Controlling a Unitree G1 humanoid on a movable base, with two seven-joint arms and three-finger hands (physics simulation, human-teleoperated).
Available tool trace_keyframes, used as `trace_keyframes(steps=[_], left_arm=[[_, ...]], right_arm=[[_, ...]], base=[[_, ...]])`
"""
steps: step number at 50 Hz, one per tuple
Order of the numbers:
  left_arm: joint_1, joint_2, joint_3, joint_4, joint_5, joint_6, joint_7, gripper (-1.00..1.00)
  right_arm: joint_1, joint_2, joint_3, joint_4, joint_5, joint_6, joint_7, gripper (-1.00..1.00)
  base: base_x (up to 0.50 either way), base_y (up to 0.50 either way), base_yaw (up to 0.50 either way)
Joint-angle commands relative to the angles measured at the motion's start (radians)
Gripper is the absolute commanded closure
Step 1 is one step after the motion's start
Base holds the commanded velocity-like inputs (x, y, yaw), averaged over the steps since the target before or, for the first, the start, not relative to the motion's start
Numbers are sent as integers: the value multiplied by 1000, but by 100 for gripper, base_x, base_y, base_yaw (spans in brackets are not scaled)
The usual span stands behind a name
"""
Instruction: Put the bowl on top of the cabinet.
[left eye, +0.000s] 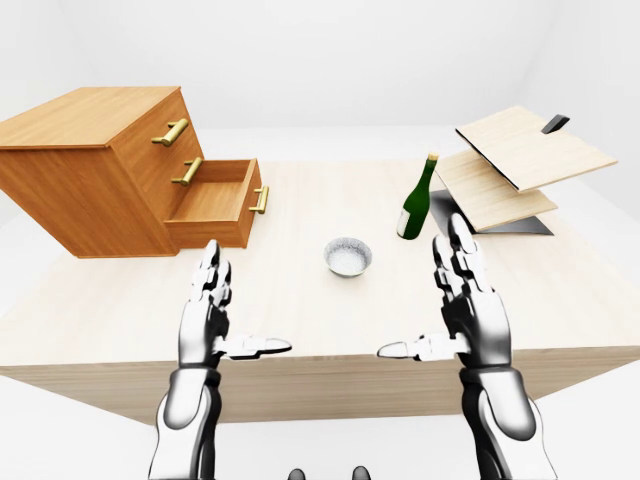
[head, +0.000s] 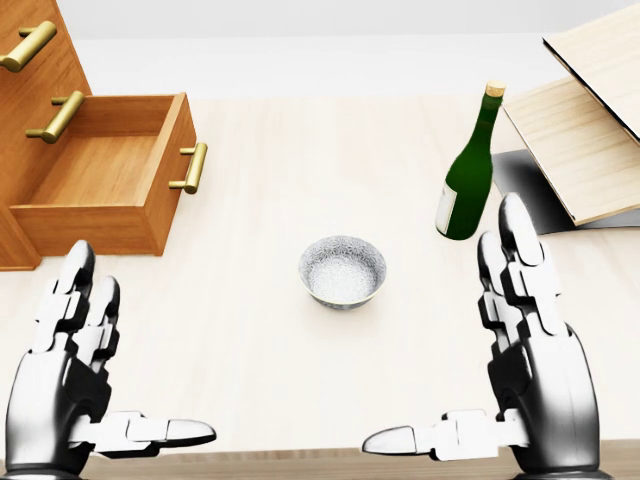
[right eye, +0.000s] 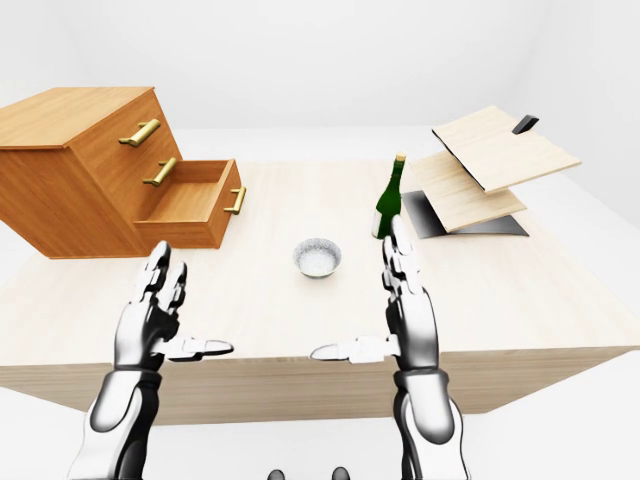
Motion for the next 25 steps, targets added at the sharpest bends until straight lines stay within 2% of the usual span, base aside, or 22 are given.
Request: trace_keyframes(steps=[1,11,21,25], left_arm=[[93,-18,62,-230,-62,0,-57,-100],[137,-50,154,-384,-129,0,-108,-100],[157,-81,185,-439,-137,0,-142,-100],[164,-89,189,-448,-140,0,-154,-100]], right_arm=[[84,-2,7,-173,-16,0,5,-100],[128,1,-4,-250,-30,0,23,-100],[122,-8,16,-257,-73,0,34,-100],[118,-7,20,-252,-84,0,34,-100]], base=[[0,0,0],[0,0,0],[0,0,0],[0,45,0]])
